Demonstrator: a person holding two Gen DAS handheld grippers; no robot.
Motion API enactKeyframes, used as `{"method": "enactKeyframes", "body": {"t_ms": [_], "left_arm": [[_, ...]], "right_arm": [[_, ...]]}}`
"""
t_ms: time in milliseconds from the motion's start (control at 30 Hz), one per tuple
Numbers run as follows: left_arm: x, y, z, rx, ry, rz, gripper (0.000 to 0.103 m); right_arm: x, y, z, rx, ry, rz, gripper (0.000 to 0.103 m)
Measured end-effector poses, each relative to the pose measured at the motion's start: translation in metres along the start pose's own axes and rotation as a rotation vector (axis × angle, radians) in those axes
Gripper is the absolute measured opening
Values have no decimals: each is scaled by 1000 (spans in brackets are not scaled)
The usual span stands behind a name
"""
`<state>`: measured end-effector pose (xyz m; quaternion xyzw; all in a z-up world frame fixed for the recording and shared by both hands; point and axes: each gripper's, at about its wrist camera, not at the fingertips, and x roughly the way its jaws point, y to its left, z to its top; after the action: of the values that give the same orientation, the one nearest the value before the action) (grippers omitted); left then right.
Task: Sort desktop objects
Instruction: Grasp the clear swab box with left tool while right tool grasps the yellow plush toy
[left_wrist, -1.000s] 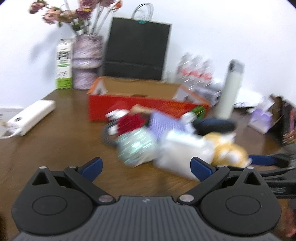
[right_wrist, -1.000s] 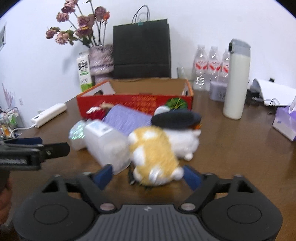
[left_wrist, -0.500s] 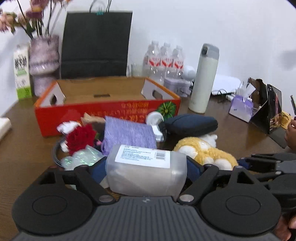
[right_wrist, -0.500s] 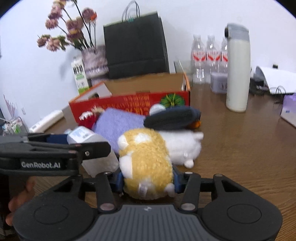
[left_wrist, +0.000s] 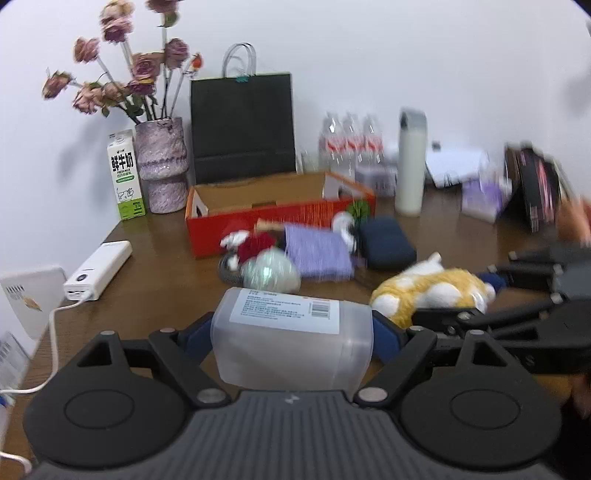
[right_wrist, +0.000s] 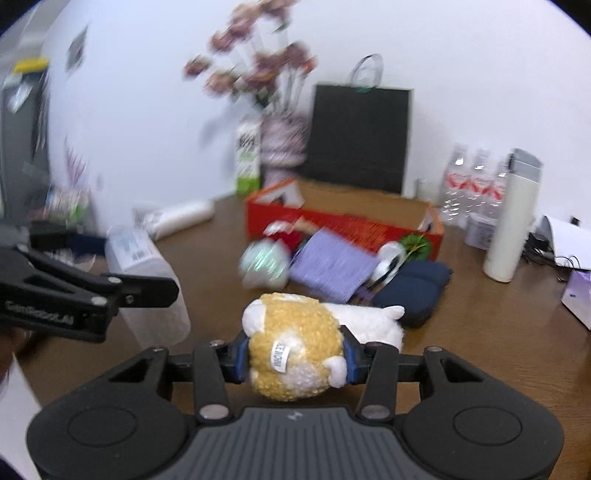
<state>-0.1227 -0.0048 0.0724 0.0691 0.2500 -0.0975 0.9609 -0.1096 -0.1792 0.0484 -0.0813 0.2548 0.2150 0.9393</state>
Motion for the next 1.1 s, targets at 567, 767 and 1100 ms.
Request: {"method": "enactKeyframes", "body": {"t_ms": [567,767,1100], "left_arm": [[16,11,-41,-75,9,-64,100],[25,17,-32,-118,34,-86,96],[11,22,-30,-150,-26,-94,82]], "right_arm": [[17,-8,1,93,113,42,78],[38,-10,5,92,157,-14,72],[27,-9,11,116,119,-5,49]]}}
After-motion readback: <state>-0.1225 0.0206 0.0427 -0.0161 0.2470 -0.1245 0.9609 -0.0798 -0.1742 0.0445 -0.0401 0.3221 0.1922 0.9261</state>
